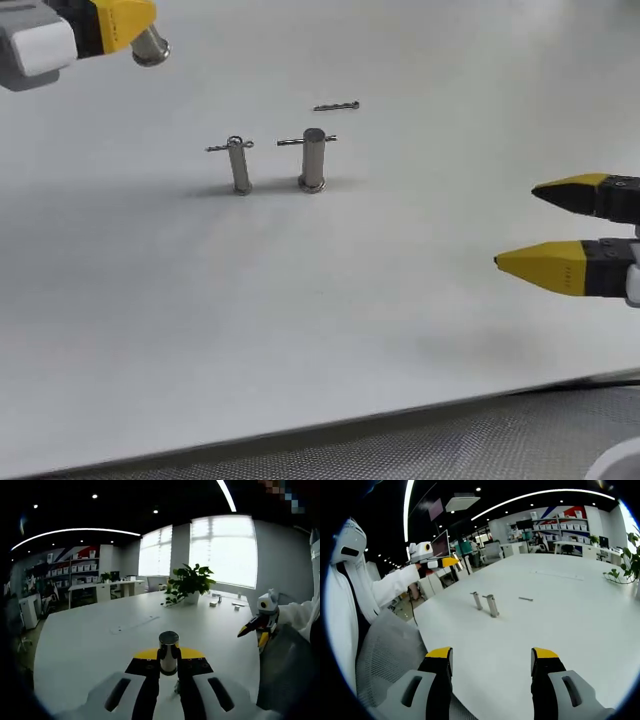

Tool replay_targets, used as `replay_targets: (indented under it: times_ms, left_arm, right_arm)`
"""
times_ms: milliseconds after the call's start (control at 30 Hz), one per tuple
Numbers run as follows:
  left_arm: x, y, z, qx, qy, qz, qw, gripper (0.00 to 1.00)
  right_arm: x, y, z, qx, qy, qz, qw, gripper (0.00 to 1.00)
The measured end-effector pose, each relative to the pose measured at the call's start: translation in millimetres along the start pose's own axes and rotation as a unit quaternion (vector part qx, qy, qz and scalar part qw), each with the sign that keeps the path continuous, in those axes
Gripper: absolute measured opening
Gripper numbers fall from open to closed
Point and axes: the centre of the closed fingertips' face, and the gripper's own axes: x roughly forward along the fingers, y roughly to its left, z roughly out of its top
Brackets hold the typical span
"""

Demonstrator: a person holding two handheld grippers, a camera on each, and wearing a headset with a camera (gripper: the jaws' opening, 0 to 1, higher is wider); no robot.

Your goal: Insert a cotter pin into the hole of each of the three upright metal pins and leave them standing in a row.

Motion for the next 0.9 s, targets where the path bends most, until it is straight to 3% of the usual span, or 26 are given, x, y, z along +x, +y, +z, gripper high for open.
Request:
replay_targets:
  times_ms: [133,233,333,533,667,767,900]
  left_arm:
    - [6.9,-28.8,-4.2,0.008,0.005,-0.024,0.9997,0.09]
    - [15.4,-50.0,-18.1,0.007,0.020,-0.053,0.9984,0.09]
    - [23.4,-60.3,-35.0,-0.001,0.036,-0.058,0.9977,0.09]
    - [35.4,-75.5,-69.1,-0.003,0.075,-0.060,0.9954,0.09]
    - [41.2,-84.1,-82.2,-0.010,0.090,-0.059,0.9941,0.09]
    - [44.8,-89.5,-93.4,-0.009,0.114,-0.063,0.9915,0.09]
    - [49.6,-92.0,-101.7,-0.013,0.123,-0.058,0.9906,0.09]
  right_arm:
    - [-0.6,1.3,-1.2,0.002,-0.001,-0.001,1.0000,0.60]
    - [-1.5,1.5,-1.6,0.002,-0.002,-0.001,1.0000,0.60]
    - [-2.8,1.4,-2.0,0.003,-0.002,-0.003,1.0000,0.60]
    - [-4.2,0.9,-3.4,0.005,-0.002,-0.004,1.0000,0.59]
    - [-3.2,2.9,-3.4,0.006,-0.001,-0.003,1.0000,0.59]
    - [-1.8,4.6,-2.9,0.005,0.001,-0.001,1.0000,0.59]
    - [-0.4,6.0,-2.9,0.006,0.004,0.001,1.0000,0.59]
